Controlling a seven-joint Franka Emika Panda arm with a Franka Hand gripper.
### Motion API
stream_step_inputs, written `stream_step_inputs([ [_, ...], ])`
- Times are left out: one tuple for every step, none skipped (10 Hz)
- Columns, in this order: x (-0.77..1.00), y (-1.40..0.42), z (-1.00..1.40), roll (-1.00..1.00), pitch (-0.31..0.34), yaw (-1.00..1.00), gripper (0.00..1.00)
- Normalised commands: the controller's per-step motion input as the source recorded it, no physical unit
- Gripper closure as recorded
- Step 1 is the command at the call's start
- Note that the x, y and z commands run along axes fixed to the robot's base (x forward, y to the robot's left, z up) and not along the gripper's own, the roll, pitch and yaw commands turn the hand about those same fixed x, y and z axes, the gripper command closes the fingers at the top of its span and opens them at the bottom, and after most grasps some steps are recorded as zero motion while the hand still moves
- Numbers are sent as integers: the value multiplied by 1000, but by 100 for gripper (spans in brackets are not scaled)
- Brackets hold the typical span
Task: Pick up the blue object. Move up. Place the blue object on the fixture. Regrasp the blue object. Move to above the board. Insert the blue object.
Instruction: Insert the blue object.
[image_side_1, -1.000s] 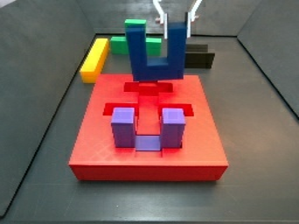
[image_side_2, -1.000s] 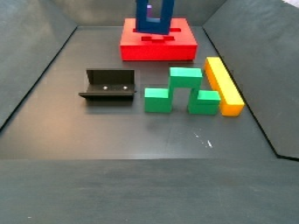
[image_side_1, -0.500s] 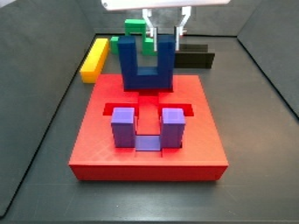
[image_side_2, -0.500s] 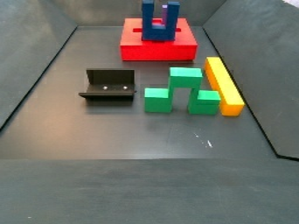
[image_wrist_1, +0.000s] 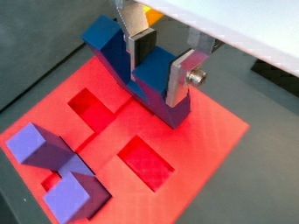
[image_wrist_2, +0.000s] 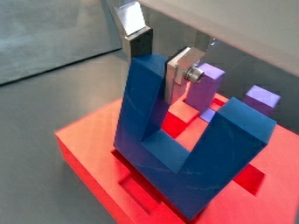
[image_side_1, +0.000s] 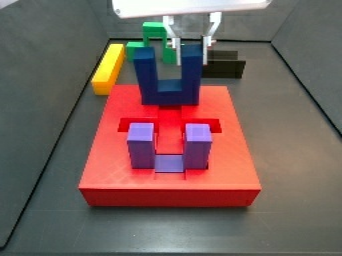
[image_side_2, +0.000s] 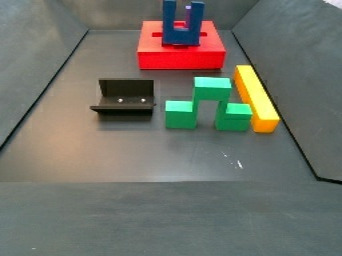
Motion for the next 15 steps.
stream_step_inputs([
  [157,54,-91,0,0,0,100],
  [97,123,-137,0,0,0,100],
  [0,260,-194,-84,0,0,100],
  [-34,351,-77,-249,0,0,100],
  [-37,340,0,-386,-13,0,100],
  [-46,143,-17,-350,-40,0,100],
  [-91,-37,-71,-141,-47,0,100],
  [-126,-169,-43,-39,-43,0,100],
  [-143,-240,-9,0,-33,0,100],
  [-191,-203,0,4,-20,-26,100],
  [-126,-91,0,26,0,-83,100],
  [0,0,-23,13,0,0,100],
  [0,151,-40,0,0,0,100],
  [0,197,-46,0,0,0,100],
  [0,260,-57,-34,0,0,100],
])
